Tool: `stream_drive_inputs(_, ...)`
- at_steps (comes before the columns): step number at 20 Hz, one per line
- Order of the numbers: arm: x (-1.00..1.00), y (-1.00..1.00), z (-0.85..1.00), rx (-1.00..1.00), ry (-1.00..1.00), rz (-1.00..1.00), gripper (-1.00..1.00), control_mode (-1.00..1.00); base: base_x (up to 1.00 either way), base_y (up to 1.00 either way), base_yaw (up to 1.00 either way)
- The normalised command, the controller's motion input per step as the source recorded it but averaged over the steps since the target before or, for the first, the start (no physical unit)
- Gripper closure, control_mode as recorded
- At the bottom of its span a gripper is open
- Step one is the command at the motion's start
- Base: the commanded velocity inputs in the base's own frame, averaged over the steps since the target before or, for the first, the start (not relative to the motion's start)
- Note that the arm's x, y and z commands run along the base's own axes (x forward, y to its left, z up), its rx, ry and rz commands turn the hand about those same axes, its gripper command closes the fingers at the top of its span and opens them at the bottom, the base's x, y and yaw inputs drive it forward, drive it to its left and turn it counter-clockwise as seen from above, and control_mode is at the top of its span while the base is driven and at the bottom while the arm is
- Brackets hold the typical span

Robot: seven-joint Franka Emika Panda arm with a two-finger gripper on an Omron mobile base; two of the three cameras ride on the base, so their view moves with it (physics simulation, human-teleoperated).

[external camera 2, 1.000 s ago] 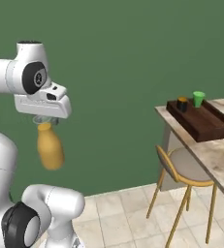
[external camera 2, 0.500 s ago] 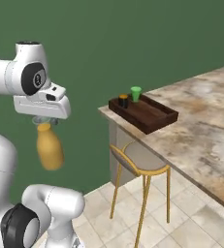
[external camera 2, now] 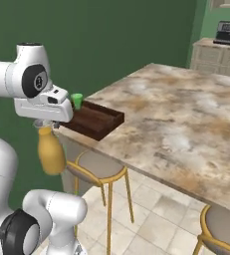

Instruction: There is a tray on the dining counter. Grab the cup, mug, and pitcher and place them on the tray. The pitcher may be placed next to the tray if it cannot fit the tray.

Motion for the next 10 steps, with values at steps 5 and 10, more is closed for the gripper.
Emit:
stream_drive_inputs(5,0.0,0.0,0.0,0.0,0.0,0.0,1.0,1.0,0.55,0.03,-0.51)
stream_drive_inputs(10,0.0,0.0,0.0,0.0,0.0,0.0,1.0,1.0,0.34,0.32,-0.38)
